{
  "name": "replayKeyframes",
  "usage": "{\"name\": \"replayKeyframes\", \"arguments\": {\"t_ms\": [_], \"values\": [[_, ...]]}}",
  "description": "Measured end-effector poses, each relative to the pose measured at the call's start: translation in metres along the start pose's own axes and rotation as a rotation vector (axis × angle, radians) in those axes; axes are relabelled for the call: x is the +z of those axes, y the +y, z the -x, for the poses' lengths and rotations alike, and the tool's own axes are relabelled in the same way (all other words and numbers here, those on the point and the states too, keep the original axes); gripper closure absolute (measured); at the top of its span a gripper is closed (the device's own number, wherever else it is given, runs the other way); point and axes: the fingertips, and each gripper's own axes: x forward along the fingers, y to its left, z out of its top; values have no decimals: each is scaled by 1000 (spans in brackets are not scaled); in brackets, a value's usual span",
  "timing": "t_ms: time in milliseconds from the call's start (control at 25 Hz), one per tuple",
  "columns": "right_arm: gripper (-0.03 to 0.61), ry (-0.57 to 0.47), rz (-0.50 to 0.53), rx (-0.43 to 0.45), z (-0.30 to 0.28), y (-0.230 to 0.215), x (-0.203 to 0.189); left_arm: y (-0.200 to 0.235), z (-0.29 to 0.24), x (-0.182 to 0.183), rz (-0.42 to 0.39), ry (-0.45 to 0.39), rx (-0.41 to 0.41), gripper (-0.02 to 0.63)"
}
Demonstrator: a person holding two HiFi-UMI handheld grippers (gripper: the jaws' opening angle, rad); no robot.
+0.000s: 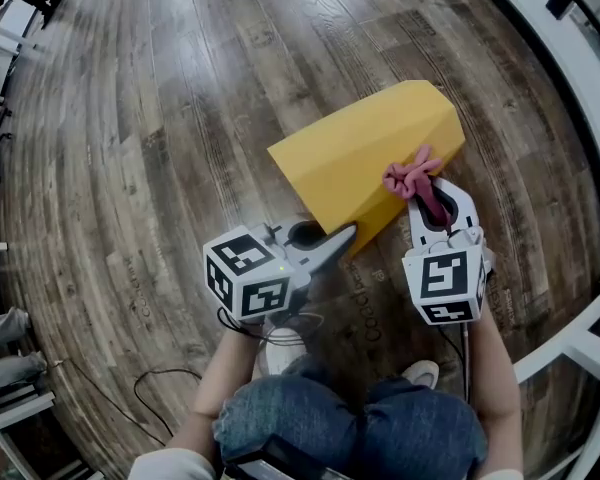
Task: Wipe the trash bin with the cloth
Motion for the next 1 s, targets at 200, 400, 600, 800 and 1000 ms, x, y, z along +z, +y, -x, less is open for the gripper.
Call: {"name": "replayKeyframes", "arguments": {"t_ms": [200, 400, 600, 800, 1000], "values": [[528, 62, -26, -94, -15, -47, -23, 0, 0, 0, 0, 1, -2, 595], [528, 123, -57, -173, -29, -89, -43, 0, 0, 1, -2, 4, -4, 595], [528, 148, -115, -207, -34, -106, -53, 0, 1, 1, -24, -1, -10, 595], [528, 142, -107, -207, -35, -105, -49, -1, 0, -19, -163, 69, 52, 575], [528, 132, -94, -209, -33, -104, -44, 4, -7, -38, -110, 73, 77, 566]]}}
